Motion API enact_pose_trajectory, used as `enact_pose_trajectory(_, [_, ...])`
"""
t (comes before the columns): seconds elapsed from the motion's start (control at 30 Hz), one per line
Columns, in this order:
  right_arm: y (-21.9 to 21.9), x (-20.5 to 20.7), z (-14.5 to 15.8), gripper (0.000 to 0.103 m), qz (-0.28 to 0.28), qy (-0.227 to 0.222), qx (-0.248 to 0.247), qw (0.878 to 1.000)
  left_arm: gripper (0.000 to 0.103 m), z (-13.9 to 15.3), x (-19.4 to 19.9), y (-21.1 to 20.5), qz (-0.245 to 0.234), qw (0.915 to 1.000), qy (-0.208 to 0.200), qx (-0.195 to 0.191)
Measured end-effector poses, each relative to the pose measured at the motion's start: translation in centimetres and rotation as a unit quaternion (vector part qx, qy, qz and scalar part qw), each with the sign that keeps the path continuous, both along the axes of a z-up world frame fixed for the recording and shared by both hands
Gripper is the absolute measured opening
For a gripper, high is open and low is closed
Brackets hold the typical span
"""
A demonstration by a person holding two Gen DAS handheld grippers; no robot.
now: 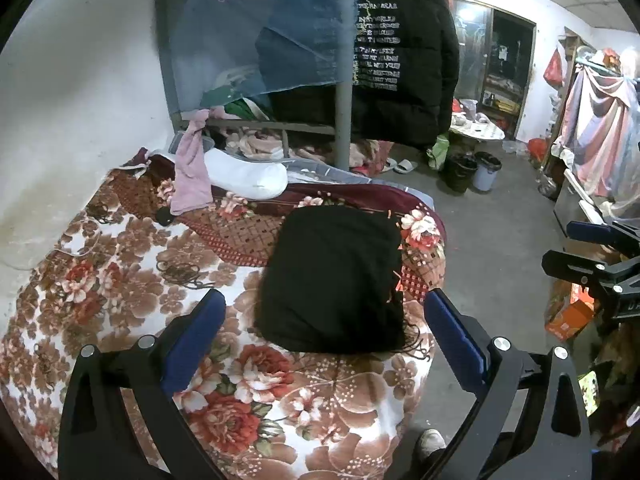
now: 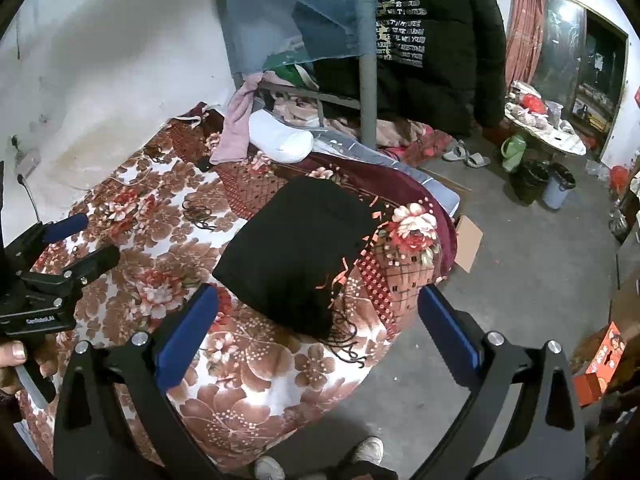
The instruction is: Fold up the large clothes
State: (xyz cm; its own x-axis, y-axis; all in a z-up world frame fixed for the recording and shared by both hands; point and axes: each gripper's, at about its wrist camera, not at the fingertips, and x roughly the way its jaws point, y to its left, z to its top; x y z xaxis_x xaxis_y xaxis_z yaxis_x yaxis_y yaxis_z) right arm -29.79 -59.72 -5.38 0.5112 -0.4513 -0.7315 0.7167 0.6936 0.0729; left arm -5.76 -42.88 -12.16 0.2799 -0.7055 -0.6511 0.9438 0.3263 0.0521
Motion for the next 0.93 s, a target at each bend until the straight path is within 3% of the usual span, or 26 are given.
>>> enact_pose_trajectory(0.1, [-0.1, 0.3, 0.0, 0.098, -0.003, -0.001, 0.004, 1.0, 0.097, -0.1, 0.3, -0.3, -0.006, 0.9999, 0.013, 0.003])
enact_pose_trajectory(0.43, [-0.4, 1.0, 0.0, 0.098, -0.001, -0.002, 0.008, 1.0, 0.097, -0.4, 0.8, -0.4, -0.017, 0.9998, -0.006, 0.006])
enact_pose_trajectory(0.8, [1.0, 0.5, -0.4, 0.098, -0.02, 0.004, 0.007, 1.0, 0.097, -0.5, 1.8, -0.9, -0.04, 0.9989, 0.023, 0.005])
enact_pose_trajectory(0.93, [1.0, 0.5, -0.4, 0.098, -0.021, 0.004, 0.009, 1.0, 0.097, -0.5, 1.8, -1.0, -0.045, 0.9989, 0.016, 0.005])
